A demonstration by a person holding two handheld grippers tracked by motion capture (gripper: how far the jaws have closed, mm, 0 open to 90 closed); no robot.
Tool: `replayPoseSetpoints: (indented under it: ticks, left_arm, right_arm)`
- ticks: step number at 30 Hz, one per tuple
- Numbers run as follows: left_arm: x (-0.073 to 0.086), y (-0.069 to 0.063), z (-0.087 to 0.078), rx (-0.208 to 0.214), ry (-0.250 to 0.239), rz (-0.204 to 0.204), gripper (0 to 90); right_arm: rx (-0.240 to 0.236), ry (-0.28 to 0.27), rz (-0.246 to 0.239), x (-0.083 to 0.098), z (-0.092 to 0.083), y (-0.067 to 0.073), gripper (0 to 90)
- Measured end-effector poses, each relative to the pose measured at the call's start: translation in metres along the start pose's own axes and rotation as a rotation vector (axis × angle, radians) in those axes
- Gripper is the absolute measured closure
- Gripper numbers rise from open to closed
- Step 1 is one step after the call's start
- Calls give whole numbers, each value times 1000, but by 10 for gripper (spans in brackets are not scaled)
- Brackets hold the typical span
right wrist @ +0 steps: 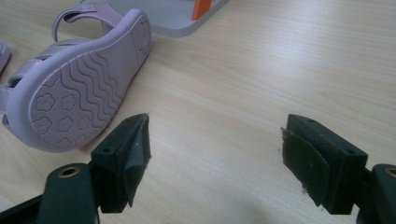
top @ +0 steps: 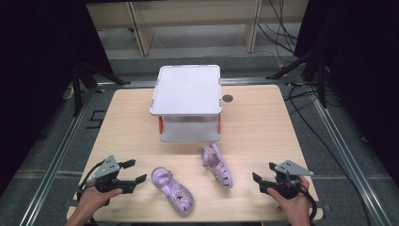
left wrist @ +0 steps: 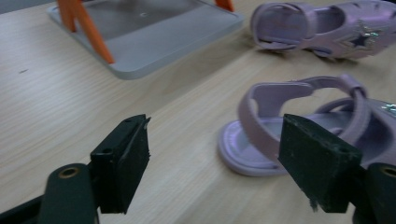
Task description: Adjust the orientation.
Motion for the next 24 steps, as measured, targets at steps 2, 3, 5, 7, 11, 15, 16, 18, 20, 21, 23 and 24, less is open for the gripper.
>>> replayPoseSetpoints:
  ticks: [2,3,5,7,11,15,16,18,20,21,23,24]
  left_arm:
    - [-2,-8,-1,25,4,41,292]
    - [-4,-15,0,47,-17,44,304]
    - [-7,-29,0,100,-25,104,341]
    - [-8,-34,1,117,-21,123,351]
    - [-5,-44,4,150,19,178,394]
    - [-4,-50,10,172,31,197,441]
    - [-5,-53,12,184,26,193,455]
    - [-6,-56,14,194,22,192,477]
    - [-5,-57,17,198,37,223,518]
    - [-6,-58,18,206,49,232,538]
    - [-7,-60,21,210,54,259,554]
    - [-8,-63,23,221,50,265,584]
  right_arm:
    - [-10,4,11,1,1,1,244]
    - [3,3,5,0,-1,0,246]
    - [3,-1,4,0,-1,0,246]
    - [3,1,4,0,-1,0,247]
    - [1,0,6,-1,-1,0,250]
    - [0,-2,10,-1,-1,1,254]
    - [-4,4,28,0,-1,3,254]
    - [-6,8,40,0,-1,3,255]
    - [-6,4,36,0,-1,3,257]
    - [2,-7,6,-2,0,1,257]
    - [2,-5,9,-2,0,1,258]
    - [0,-5,10,-2,0,1,261]
Point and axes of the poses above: each handheld gripper's, and its own axes: z roughly forward along the jaws, x roughly out of its underside, y roughly to its left, the point moved 8 cm from there along z, roughly forward along the jaws, and after that the axes turned 6 degrees about y, right-handed, at the moved point
